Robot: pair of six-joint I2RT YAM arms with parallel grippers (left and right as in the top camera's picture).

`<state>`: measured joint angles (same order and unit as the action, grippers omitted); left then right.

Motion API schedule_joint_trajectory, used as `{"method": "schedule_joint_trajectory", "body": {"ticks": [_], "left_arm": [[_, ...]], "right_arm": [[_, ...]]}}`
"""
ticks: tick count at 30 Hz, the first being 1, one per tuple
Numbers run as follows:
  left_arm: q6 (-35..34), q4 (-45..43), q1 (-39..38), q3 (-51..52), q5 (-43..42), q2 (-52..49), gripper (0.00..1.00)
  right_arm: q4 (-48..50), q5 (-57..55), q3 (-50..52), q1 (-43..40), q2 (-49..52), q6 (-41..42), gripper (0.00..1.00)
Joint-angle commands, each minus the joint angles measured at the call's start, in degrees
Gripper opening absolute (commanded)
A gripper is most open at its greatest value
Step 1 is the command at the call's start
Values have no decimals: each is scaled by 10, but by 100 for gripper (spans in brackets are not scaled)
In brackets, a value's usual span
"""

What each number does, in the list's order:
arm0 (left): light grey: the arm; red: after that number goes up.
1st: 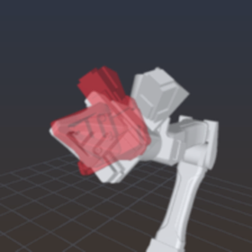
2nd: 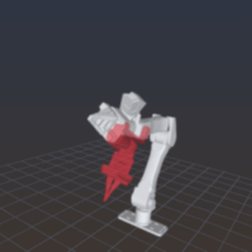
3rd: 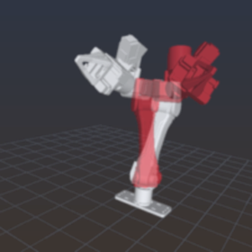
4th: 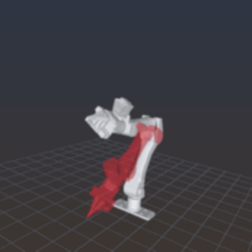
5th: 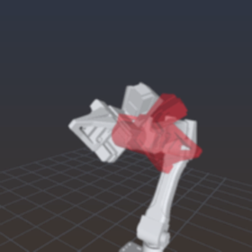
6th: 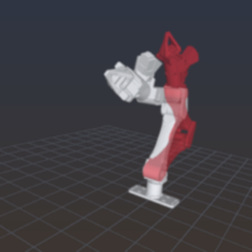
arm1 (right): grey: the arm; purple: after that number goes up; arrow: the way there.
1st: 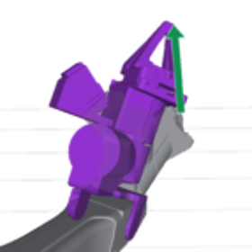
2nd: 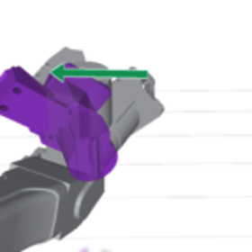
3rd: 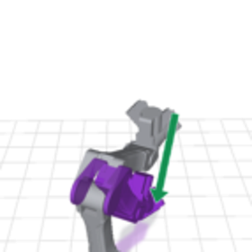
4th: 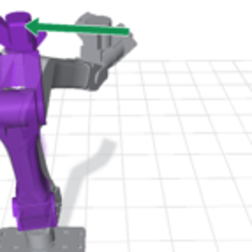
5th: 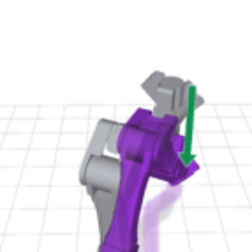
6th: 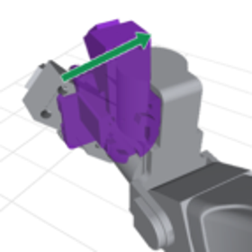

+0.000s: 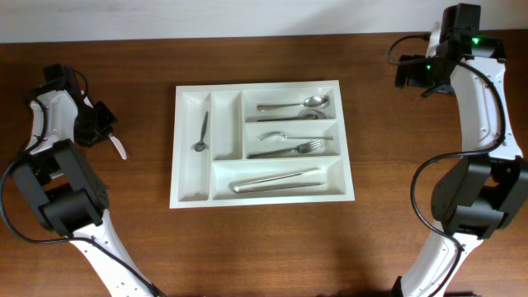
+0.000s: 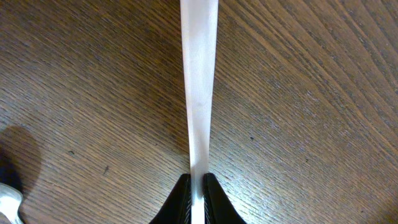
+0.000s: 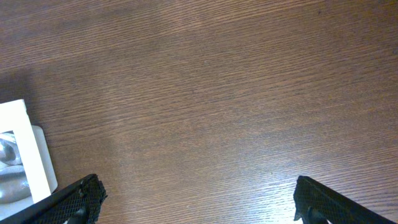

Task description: Pack container

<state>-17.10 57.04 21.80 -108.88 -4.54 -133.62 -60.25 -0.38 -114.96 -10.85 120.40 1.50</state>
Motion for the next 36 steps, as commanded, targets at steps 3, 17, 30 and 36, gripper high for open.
{"method": "schedule_joint_trajectory", "body": {"ticks": [3,17,30,36], "left_arm": [[7,4,-1,-8,-2,-14,2],[7,6,-1,-42,-2,-11,2],[7,6,-1,-55,-2,-11,2],[9,16,-1,-86,-2,-8,2]], "right_arm": [[0,-1,1,-1,-10,5,99],[0,-1,1,-1,-10,5,99],[0,-1,1,-1,-10,5,99],[0,-1,1,-1,-10,5,99]]}}
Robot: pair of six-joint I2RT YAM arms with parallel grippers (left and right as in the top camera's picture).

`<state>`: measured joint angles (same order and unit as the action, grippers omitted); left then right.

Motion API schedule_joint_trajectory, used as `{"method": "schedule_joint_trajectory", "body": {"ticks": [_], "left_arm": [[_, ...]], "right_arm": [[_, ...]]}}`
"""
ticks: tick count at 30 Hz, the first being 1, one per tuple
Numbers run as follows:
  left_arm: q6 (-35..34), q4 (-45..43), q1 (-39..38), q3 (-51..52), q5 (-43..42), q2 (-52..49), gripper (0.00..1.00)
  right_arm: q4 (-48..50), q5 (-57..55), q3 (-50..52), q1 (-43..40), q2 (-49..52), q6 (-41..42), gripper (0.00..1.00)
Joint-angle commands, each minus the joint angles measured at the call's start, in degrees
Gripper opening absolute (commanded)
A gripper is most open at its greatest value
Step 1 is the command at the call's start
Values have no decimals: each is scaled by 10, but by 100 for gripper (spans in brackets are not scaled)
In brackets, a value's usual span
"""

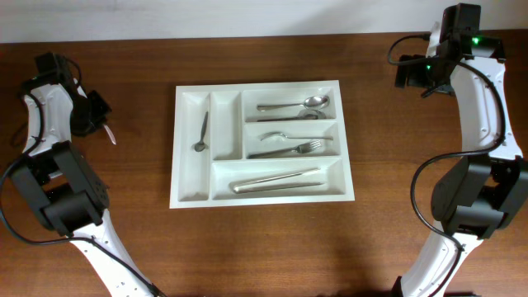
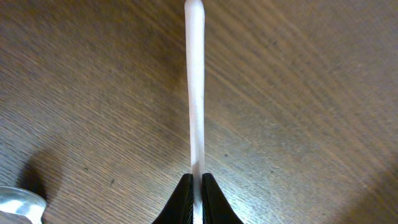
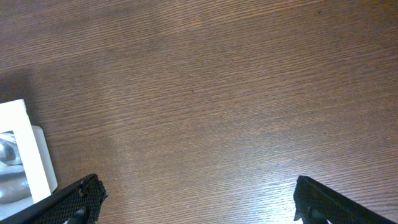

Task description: Pack container

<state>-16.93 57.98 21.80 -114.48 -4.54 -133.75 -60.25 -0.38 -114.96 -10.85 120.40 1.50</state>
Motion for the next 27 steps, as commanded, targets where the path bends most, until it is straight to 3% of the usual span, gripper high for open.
{"method": "schedule_joint_trajectory", "body": {"ticks": [1,15,27], "left_arm": [[7,9,-1,-37,-2,-7,2],[7,36,-1,-65,-2,-6,2],[7,25,-1,-27,2,-7,2]], "right_arm": [[0,-1,1,-1,-10,5,99],[0,-1,1,-1,-10,5,98],[0,-1,1,-1,-10,5,99]]}}
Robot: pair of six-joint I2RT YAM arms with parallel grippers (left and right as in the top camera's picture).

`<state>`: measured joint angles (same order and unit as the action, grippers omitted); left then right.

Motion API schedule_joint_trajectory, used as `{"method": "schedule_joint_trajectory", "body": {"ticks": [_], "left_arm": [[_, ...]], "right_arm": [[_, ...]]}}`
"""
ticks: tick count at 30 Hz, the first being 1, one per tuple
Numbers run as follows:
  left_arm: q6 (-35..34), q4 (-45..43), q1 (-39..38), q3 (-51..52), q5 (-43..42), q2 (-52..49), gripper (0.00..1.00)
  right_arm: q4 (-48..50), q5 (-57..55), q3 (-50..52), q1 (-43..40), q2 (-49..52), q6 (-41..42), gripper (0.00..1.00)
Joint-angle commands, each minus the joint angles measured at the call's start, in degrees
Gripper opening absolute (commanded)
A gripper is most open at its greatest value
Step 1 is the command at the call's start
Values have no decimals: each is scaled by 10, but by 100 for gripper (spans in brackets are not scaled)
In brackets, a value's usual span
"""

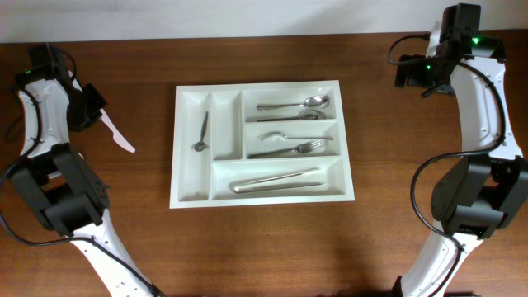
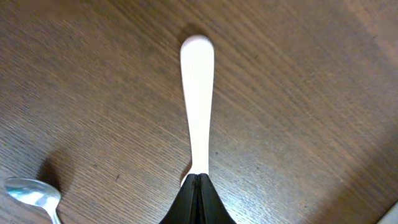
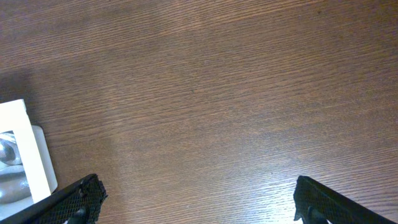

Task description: Pack container

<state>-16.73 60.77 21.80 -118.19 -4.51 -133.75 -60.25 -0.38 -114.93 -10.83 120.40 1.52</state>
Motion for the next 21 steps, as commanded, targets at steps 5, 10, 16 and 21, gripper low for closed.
{"method": "schedule_joint_trajectory", "body": {"ticks": [5,10,16,21], "left_arm": [[6,-7,-1,11,13,-10,10],[5,-18,-1,11,13,-19,49],[6,-18,-2,11,13,-41,49],[12,-12,-4,11,8,-64,37]], "right_arm": [[0,-1,1,-1,-10,5,99],[0,-1,1,-1,-10,5,99],[0,-1,1,-1,-10,5,99],[0,-1,1,-1,-10,5,99]]}}
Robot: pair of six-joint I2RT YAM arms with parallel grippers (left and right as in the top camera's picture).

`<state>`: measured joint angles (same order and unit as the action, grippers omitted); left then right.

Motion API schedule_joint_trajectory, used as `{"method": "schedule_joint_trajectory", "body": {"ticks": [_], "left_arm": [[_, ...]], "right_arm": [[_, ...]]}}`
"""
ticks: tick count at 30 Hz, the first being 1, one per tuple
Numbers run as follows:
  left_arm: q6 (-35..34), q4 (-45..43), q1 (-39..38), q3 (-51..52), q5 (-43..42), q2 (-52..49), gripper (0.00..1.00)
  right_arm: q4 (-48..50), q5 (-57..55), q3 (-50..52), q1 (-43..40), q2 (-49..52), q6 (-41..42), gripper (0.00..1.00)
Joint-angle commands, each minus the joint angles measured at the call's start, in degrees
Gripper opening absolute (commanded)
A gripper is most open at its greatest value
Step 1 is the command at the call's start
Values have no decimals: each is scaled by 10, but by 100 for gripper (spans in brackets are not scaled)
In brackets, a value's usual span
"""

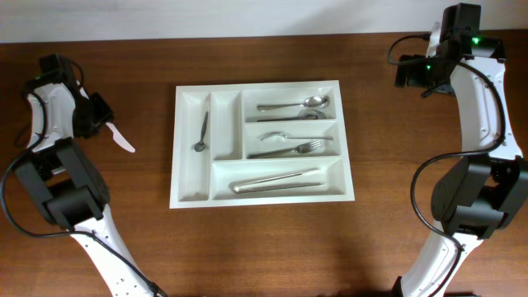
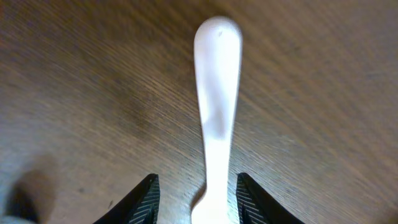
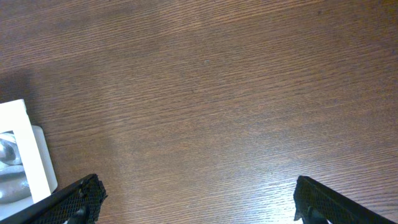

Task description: Pack container

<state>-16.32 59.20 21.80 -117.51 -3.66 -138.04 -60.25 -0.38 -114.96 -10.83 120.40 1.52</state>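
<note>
A white plastic utensil (image 2: 216, 106) lies on the wooden table left of the tray, also seen in the overhead view (image 1: 122, 141). My left gripper (image 2: 198, 208) is open, with one finger on each side of the utensil's near end and a gap on both sides. From overhead the left gripper (image 1: 102, 122) sits at the table's far left. The white cutlery tray (image 1: 346, 140) holds metal spoons (image 1: 293, 105), forks (image 1: 289, 144), a knife (image 1: 276, 179) and a small spoon (image 1: 200, 132). My right gripper (image 3: 196, 205) hangs open over bare wood at the back right (image 1: 410, 76).
The tray's right edge (image 3: 22, 149) shows at the left of the right wrist view. The narrow second compartment (image 1: 224, 124) from the left holds nothing. Dark wooden table (image 1: 264, 247) surrounds the tray.
My left gripper was shut on the white utensil and is now open around it. The utensil lies on the table. The right arm has not moved.
My left gripper held the white utensil left of the tray, close over the wood. Then it held it farther back, turned edge-on. Then the utensil showed flat and pointed toward the tray. Now the jaws stand open and it rests on the table.
</note>
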Motion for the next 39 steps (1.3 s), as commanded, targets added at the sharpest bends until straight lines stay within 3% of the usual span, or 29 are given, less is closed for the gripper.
{"method": "schedule_joint_trajectory", "body": {"ticks": [1,11,14,22,32,39], "left_arm": [[10,3,-6,4,0,-21,37],[16,-3,-24,4,0,-33,36],[16,8,-32,4,0,-47,23],[16,22,-47,4,0,-78,2],[23,42,-47,-22,0,-75,2],[25,100,-48,-138,0,-75,2]], "right_arm": [[0,-1,1,-1,-10,5,99],[0,-1,1,-1,-10,5,99],[0,-1,1,-1,-10,5,99],[0,-1,1,-1,-10,5,99],[0,-1,1,-1,-10,5,99],[0,-1,1,-1,-10,5,99]]}}
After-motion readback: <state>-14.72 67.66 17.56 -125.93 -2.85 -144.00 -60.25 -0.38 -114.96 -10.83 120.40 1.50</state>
